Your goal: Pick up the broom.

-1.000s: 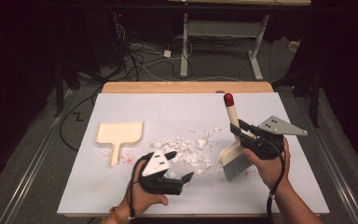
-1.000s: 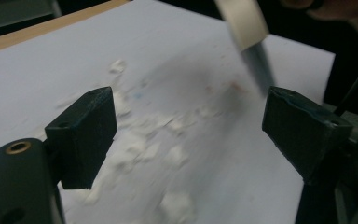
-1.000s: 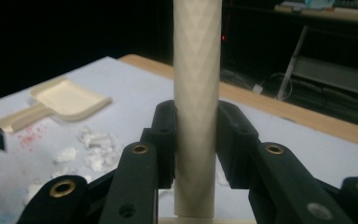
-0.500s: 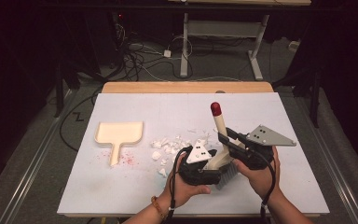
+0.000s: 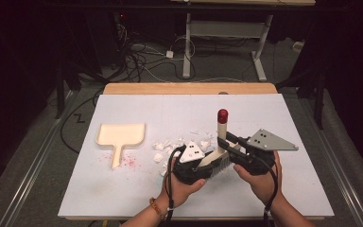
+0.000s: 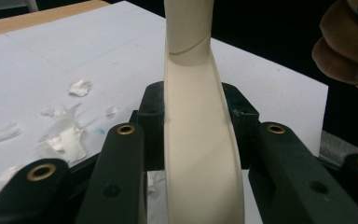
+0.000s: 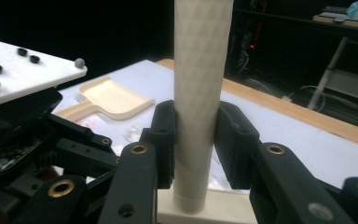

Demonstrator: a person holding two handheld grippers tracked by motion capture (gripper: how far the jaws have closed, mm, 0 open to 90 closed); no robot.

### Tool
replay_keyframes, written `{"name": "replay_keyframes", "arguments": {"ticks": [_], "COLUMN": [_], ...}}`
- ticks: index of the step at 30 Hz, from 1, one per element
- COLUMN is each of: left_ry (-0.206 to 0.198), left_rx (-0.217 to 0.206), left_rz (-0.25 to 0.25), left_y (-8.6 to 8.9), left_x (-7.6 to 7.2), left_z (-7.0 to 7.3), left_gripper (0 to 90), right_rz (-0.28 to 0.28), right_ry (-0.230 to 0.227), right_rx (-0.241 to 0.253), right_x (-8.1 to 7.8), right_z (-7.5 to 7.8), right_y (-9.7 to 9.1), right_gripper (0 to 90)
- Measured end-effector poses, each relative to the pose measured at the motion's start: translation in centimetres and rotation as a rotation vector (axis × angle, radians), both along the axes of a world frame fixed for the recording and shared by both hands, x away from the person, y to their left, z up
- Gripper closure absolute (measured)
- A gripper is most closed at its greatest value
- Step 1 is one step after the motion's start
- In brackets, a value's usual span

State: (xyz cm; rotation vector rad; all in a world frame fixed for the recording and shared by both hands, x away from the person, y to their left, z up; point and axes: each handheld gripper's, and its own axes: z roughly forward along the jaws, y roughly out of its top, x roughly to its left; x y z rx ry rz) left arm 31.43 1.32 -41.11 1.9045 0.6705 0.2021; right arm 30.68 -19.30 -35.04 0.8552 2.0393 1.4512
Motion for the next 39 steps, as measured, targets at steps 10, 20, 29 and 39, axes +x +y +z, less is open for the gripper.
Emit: {"name": "replay_keyframes", "arguments": {"ticks": [10,20,29,39], "left_ry": [-0.004,-0.014,-0.072,-0.054], "left_rx": [0.078,0.16,0.225,0.226], "left_rz": [-0.06,-0.259,-0.451,-0.541], "left_y": [2.8,5.3,5.4,5.3], "left_x": [0.1,-0.8,-2.1,-2.4], "left_z": [0.3,1.0,1.6,0.8], "left_gripper": [65.0,65.0,64.9,64.5], "right_rz": [0.1,0.407,0.631,0.771], "right_ry": [-0.051,0.058,0.121,0.184], "right_rx": [0.005,-0.205,-0.339,-0.397], "right_x": [-0.2,0.6,-0.6,-0.9], "right_z": [0.6,-0.6,-2.9,-4.7], "right_y": [-1.1,-2.2,0.4,2.0], "right_gripper": [54.1,40.1,43.4,64.7]}}
